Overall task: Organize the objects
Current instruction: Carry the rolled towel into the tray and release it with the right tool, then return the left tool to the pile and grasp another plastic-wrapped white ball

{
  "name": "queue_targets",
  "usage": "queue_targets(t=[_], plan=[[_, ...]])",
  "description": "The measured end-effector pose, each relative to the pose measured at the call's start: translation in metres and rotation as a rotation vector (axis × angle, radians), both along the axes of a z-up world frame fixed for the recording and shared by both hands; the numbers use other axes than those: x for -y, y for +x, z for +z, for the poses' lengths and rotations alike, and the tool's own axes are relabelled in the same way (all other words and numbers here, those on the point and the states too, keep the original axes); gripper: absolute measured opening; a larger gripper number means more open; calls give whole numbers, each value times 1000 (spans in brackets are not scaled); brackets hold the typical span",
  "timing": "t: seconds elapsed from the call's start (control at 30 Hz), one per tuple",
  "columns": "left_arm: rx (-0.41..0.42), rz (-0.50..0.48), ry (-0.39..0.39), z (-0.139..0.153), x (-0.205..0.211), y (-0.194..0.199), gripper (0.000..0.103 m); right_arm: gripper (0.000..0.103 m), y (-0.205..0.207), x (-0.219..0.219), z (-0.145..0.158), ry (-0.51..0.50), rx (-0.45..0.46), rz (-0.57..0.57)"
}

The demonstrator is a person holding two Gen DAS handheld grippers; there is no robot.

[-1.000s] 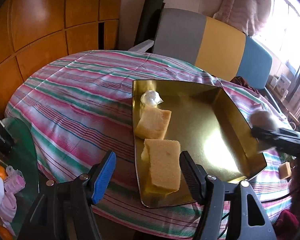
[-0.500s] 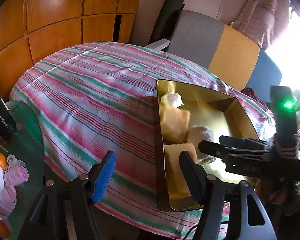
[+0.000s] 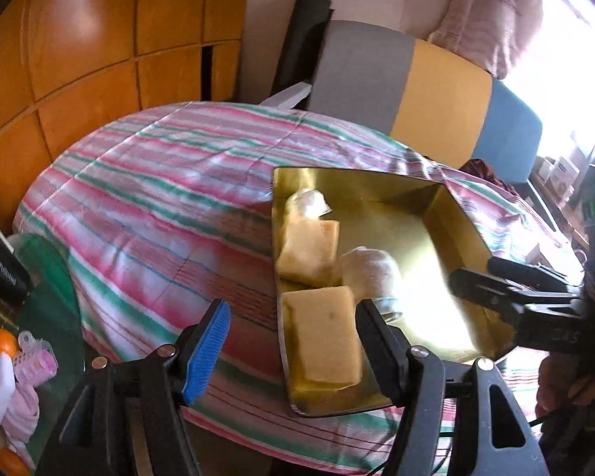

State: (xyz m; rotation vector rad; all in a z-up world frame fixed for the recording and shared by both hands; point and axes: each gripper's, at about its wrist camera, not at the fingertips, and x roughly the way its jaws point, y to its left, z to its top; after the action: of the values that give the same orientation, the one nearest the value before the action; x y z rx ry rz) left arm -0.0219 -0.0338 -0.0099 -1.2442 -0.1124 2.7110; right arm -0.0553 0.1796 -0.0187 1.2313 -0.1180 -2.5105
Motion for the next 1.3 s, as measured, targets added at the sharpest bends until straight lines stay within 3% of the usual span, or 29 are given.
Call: queue_targets(t=[0.1,0.47,0.83,1.0,1.23,1.3], plan=[[-19,-41,-16,8,-14,3,67,103,14,-24,10,2,-41,-48],[-17,-241,-36,21,-85,6,67,103,65,-152,20,38,-75,-294],[6,-481,-43,36,-191,2,67,103,147,-354,18,82,-67,-796],[97,-579,-10,30,-251,-4,67,103,182,-416,5,-101,-76,-1033],[222,-661,-6,5,-338,-19,67,103,189,-427,4,-229,-100,-1037],[224,-674,-32,-3,-366,-25,67,103,189,-425,1,-245,-95,-1023]])
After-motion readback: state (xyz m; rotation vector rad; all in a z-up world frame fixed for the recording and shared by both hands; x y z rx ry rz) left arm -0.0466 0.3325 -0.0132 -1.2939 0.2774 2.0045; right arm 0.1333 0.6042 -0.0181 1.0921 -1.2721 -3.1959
